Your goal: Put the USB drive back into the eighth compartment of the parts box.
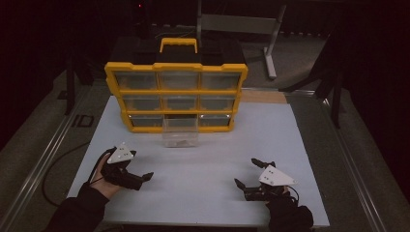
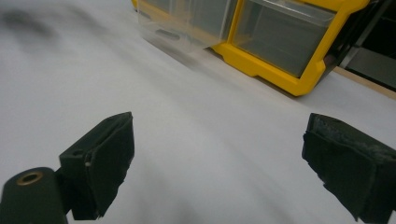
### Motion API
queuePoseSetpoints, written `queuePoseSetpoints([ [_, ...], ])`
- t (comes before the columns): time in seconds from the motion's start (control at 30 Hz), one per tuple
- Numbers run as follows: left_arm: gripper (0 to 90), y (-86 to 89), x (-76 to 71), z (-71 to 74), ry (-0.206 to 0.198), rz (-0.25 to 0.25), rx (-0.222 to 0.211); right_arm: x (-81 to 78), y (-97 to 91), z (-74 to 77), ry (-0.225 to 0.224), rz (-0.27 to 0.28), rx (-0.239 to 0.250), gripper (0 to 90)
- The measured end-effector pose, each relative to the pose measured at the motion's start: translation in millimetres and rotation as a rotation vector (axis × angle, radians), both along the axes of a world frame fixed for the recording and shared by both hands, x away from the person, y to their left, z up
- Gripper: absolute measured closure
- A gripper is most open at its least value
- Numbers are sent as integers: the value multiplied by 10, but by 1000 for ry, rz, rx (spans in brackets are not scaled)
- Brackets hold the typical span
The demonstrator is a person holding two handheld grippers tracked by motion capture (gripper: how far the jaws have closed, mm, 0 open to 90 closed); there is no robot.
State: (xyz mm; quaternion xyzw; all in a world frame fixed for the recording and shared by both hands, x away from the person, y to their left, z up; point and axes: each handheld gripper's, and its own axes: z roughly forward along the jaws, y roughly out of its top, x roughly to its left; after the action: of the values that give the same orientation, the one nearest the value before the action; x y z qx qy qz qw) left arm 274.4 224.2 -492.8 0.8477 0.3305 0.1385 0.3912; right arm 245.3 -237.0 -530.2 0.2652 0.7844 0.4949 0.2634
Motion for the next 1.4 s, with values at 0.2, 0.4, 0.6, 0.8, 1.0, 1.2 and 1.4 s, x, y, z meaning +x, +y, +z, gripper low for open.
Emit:
queuePoseSetpoints([
  [0.2, 4, 29, -84, -116, 3, -3, -17, -2, 3, 2, 0, -2, -2, 95],
  [0.4, 4, 76, -181, -205, 2, 12, -38, -8, 5, 2, 4, -2, -2, 95],
  [0.6, 3, 104, -275, -260, -8, 37, -49, -6, 5, 2, -3, 1, -7, 96],
  [0.8, 3, 116, -358, -295, -34, 66, -37, -6, 3, 4, -6, 1, -5, 96],
  [1.0, 3, 140, -412, -325, -42, 91, -36, -7, 4, 3, -4, 1, -7, 95],
  [1.2, 3, 156, -459, -361, -61, 104, -39, -3, 4, -1, -2, 0, -10, 95],
  [1.4, 3, 175, -479, -389, -77, 109, -34, -4, 11, 0, -3, 6, -8, 95],
])
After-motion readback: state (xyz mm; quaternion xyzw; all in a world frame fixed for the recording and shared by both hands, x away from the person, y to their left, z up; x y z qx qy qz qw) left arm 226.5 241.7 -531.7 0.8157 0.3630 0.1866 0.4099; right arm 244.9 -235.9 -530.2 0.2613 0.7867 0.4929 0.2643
